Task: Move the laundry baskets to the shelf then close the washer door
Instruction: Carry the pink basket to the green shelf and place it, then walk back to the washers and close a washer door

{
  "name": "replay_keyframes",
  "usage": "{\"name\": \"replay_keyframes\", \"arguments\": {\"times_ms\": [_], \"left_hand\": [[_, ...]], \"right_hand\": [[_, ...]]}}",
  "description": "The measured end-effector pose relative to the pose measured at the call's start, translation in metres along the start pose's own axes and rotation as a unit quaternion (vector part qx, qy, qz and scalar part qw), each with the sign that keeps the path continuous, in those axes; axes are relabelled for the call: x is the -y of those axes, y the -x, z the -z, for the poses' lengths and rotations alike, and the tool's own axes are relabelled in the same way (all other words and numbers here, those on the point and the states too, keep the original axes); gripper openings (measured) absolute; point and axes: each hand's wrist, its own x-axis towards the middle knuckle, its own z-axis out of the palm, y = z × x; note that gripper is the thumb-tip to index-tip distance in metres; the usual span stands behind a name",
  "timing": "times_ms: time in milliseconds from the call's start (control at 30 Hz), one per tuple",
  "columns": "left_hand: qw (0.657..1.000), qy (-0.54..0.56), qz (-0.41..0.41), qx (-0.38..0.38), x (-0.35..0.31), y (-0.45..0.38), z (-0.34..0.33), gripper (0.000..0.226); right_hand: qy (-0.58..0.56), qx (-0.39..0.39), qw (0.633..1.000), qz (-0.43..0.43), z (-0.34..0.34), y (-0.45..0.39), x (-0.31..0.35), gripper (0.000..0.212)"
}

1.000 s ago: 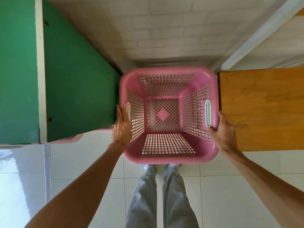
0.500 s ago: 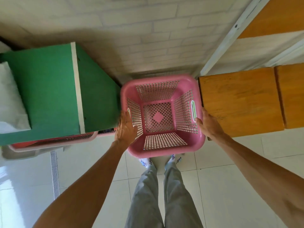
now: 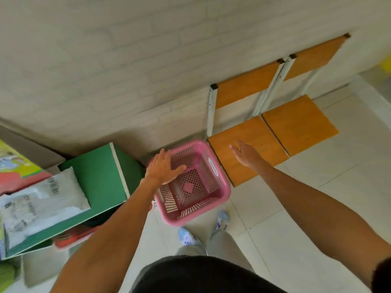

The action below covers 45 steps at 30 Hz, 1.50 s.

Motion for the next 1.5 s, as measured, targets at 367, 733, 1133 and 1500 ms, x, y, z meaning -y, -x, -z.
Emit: {"name": "replay_keyframes", "arguments": {"times_ms": [367,733,1133,1500], "left_hand": [[0.985,-0.101,-0.143,-0.016,-0.160,-0.008,0.061,0.096],[0.944,-0.146,-0.292,-0.033,-0.421,0.005,0.056,0.097],[0.887,-0.188,-0.422,-0.027,-0.647,0.044,0.009,0.096],[0.835,-0.211,-0.507,-0.040,-0.811,0.008,-0.025,0.093]], "right_hand": [[-0.044,-0.107,0.984,-0.134,0.112,0.085,-0.129,0.077],[-0.066,-0.209,0.946,-0.239,0.242,0.203,-0.320,0.079],[-0.048,-0.256,0.908,-0.328,0.327,0.307,-0.488,0.076],[-0.049,-0.261,0.889,-0.372,0.387,0.311,-0.598,0.078]]}}
